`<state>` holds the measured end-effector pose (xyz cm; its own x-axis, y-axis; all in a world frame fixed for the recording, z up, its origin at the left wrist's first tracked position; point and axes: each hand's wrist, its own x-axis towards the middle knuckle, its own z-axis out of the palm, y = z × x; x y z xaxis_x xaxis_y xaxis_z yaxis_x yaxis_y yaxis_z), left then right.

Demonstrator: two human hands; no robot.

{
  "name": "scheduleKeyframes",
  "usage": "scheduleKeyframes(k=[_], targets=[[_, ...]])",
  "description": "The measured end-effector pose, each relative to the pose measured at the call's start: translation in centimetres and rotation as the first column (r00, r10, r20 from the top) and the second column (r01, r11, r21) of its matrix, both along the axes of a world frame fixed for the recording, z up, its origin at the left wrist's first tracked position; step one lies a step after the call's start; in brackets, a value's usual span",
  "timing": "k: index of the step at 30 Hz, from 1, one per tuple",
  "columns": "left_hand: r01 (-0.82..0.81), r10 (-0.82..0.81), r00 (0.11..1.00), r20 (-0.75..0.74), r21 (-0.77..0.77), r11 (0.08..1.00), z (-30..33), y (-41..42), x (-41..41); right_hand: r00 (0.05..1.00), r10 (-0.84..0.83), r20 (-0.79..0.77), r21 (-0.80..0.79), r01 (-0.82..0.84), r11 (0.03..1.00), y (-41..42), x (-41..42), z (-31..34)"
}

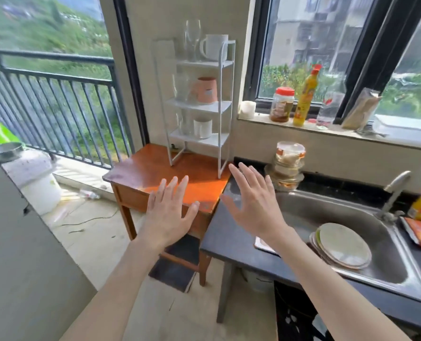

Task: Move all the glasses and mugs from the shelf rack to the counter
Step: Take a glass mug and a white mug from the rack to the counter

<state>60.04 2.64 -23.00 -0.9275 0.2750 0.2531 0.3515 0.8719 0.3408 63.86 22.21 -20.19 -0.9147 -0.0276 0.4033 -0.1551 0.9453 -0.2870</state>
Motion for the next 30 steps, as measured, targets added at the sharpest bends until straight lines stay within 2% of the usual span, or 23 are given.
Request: scheduleKeyframes(k=[8,18,20,24,26,30], targets=[[-0.037,0.037,0.999,-0.019,0.023,0.999,1.8,0.0,-14.0,1.000,0.018,-0.008,0.014,-0.018,1.000,1.0,-14.4,1.8],[0.003,-0.006,0.997,0.076,0.043,0.999,-2.3,-1.5,-30.7,0.998,-0.008,0.059,0.015,0.007,1.000,-1.1,-30.7,-1.7],[0.038,-0.043,0.995,0.092,0.055,0.998,-3.1,-1.9,-34.9,0.996,-0.019,0.083,-0.026,0.021,0.999,-1.8,-34.1,-3.1],[0.101,-0.107,0.985,0.136,0.045,0.994,-4.2,-2.5,-42.6,0.978,-0.069,0.196,-0.228,0.114,0.967,-3.3,-40.7,-5.1],[0.135,-0.141,0.978,0.154,0.049,0.990,-4.8,-2.6,-45.5,0.967,-0.107,0.231,-0.258,0.167,0.952,-3.5,-43.4,-5.9],[0.193,-0.232,0.956,0.179,0.209,0.959,-5.4,-2.1,-50.1,0.928,-0.187,0.324,-0.336,0.297,0.894,-3.2,-47.7,-7.2]])
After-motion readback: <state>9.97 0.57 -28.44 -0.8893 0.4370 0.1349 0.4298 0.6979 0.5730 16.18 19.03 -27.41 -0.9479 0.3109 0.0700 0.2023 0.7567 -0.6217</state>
